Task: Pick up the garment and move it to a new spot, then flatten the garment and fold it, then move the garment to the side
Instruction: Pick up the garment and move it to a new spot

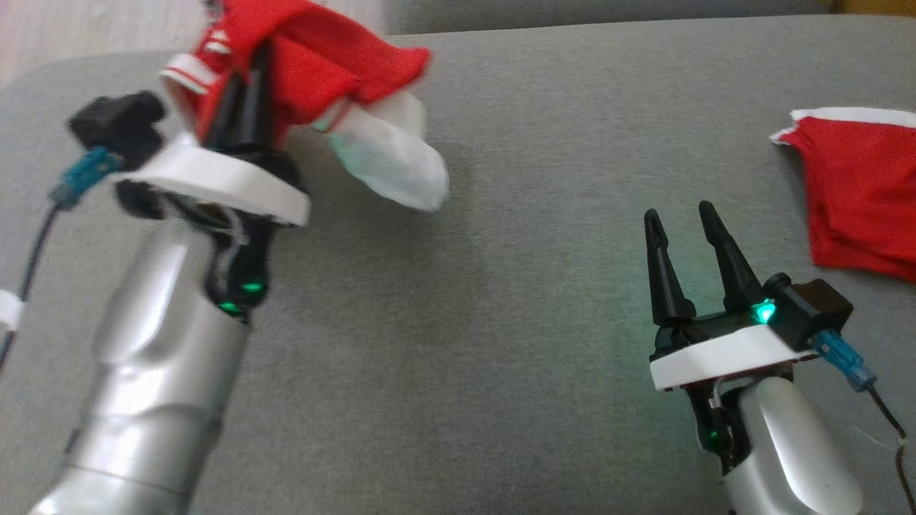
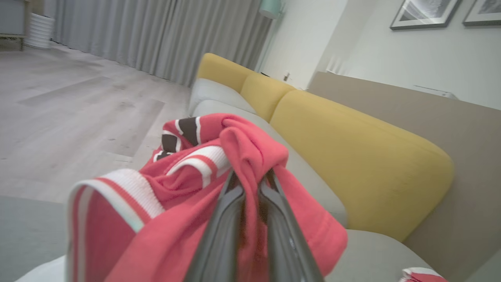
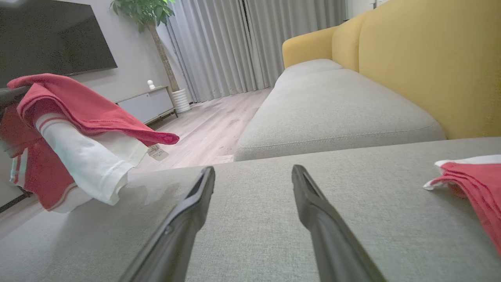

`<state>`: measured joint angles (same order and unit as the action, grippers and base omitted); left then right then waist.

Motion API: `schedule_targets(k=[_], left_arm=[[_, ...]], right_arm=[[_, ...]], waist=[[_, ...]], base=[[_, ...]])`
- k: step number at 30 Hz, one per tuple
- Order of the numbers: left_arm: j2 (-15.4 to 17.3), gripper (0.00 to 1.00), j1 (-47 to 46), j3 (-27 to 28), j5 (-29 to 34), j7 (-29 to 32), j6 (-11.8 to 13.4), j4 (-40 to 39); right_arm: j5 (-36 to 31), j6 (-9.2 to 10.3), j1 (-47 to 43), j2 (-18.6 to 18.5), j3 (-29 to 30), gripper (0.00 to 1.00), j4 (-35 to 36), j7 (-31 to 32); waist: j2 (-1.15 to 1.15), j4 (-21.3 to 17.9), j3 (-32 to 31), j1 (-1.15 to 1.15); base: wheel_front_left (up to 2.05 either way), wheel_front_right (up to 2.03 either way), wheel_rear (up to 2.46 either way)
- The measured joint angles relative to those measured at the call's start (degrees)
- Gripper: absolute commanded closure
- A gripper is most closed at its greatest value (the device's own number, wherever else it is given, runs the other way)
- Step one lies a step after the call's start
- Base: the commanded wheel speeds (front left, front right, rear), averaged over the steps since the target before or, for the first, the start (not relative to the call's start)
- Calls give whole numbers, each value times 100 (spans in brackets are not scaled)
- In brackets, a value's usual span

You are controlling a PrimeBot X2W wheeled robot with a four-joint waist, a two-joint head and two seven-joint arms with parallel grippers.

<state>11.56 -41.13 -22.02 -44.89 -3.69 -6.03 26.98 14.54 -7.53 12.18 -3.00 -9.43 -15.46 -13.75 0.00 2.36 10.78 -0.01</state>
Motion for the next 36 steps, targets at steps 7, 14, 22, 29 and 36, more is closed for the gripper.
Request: schedule_targets(k=[7,14,22,29,36], left_arm=[[-413,100,73,-426,29,278,313,-688],[-740,0,23,-775,160,250,404,-575],[-713,0,-187,-909,463,-343,301,-105],[-158,0,196,-682,654,-909,312,54],[268,0,1056,-383,906,-1060,411,-199]], right_arm=[[166,0,16,0,-141,0,-25,-47],[272,0,75,0,-204,0,-32,-62],[310,0,149,0,-14,0,68,-62],[152,0,126,0,152,0,56,-63],[-25,0,16,1,310,0,12,-63]], waist=[[0,-451,46,0],[0,-910,278,1],[0,-948,458,2],[0,-532,257,1],[0,-141,-75,0]], base=[[0,0,0],[0,0,0],[0,0,0],[0,0,0],[0,0,0]])
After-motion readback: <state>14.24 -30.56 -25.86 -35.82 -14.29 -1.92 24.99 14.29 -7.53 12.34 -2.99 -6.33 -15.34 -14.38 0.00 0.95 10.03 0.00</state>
